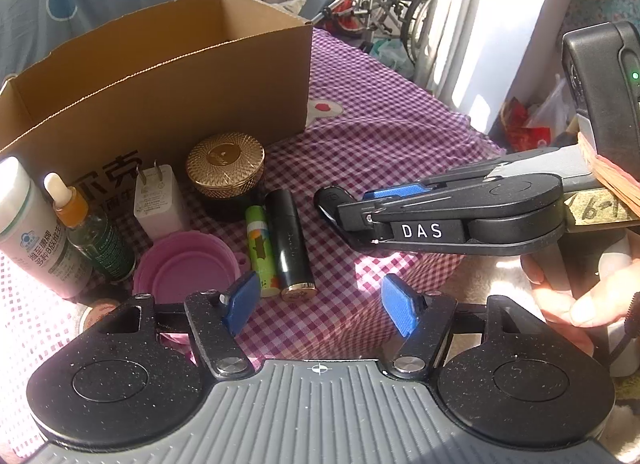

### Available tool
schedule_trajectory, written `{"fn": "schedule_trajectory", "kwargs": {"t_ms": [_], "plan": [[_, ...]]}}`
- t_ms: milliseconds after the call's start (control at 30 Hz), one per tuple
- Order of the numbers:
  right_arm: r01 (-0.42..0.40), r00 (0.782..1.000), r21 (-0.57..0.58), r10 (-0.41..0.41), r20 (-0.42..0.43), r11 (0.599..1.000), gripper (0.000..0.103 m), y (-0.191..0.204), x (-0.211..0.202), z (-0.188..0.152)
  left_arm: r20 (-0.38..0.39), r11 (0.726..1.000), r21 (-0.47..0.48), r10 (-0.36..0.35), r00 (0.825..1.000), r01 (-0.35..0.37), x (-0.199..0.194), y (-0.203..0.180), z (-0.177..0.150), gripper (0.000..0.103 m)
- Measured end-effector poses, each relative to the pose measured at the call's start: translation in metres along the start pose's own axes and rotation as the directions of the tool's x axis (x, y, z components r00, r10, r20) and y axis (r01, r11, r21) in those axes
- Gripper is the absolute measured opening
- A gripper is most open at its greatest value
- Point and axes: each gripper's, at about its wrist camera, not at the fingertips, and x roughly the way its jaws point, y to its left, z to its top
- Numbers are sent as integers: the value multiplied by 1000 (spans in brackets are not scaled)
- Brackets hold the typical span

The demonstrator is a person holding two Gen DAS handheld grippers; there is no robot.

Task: Organize rigid objects
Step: 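Reach the right tool to the black key fob and close on it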

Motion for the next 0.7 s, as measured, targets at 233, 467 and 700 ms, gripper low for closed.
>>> {"fn": "schedule_trajectory", "kwargs": {"t_ms": [233,467,700], "plan": [[-31,1000,152,30,6,988,24,-37,-16,-8,-12,998,37,-48,999,48,10,-19,10,55],[-93,995,253,96,-2,963,25,-56,-17,-3,-44,992,89,-82,996,86,32,-38,26,48],[-126,989,308,142,-30,943,25,-69,-14,1,-90,991,58,-113,990,118,54,-43,38,41]]}}
